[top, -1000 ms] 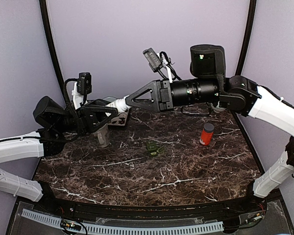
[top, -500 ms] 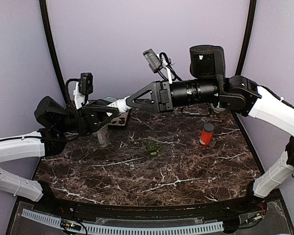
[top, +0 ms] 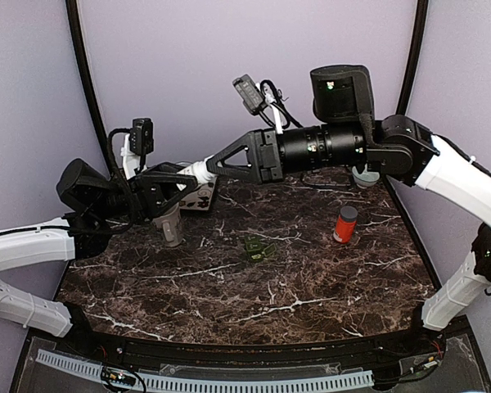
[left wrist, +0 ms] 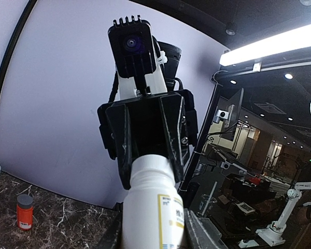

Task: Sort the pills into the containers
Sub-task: Close the lid of the pill bottle on the pill bottle.

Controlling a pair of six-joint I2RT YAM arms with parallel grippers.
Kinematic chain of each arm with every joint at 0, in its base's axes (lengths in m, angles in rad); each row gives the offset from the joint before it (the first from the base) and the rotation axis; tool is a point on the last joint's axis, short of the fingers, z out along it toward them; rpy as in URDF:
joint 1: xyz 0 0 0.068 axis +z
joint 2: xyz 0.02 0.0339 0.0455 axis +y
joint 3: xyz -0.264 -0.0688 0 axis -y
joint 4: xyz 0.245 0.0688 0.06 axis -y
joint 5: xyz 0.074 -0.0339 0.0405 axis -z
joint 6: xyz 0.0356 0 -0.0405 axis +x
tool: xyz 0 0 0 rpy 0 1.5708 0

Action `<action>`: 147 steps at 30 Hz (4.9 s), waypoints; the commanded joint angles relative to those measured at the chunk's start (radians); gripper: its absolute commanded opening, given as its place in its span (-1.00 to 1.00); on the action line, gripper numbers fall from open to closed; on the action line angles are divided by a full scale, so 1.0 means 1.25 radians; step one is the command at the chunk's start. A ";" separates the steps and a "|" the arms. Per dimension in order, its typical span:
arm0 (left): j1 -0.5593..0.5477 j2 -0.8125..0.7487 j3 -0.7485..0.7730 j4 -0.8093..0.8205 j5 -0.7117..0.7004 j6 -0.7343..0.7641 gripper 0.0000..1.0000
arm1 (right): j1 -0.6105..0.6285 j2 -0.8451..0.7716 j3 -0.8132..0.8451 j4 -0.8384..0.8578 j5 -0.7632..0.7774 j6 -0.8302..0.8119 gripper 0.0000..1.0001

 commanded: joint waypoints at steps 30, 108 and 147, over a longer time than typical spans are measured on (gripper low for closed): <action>-0.008 0.023 0.081 0.047 0.036 -0.023 -1.00 | 0.060 0.123 -0.049 0.062 -0.040 0.058 -0.55; -0.411 0.086 0.001 0.117 -1.050 1.443 -1.00 | -0.005 0.234 0.077 -0.148 -0.038 0.397 -0.72; -0.259 -0.047 0.118 -0.468 -0.829 0.970 -1.00 | -0.004 -0.184 -0.171 -0.032 0.227 0.132 0.12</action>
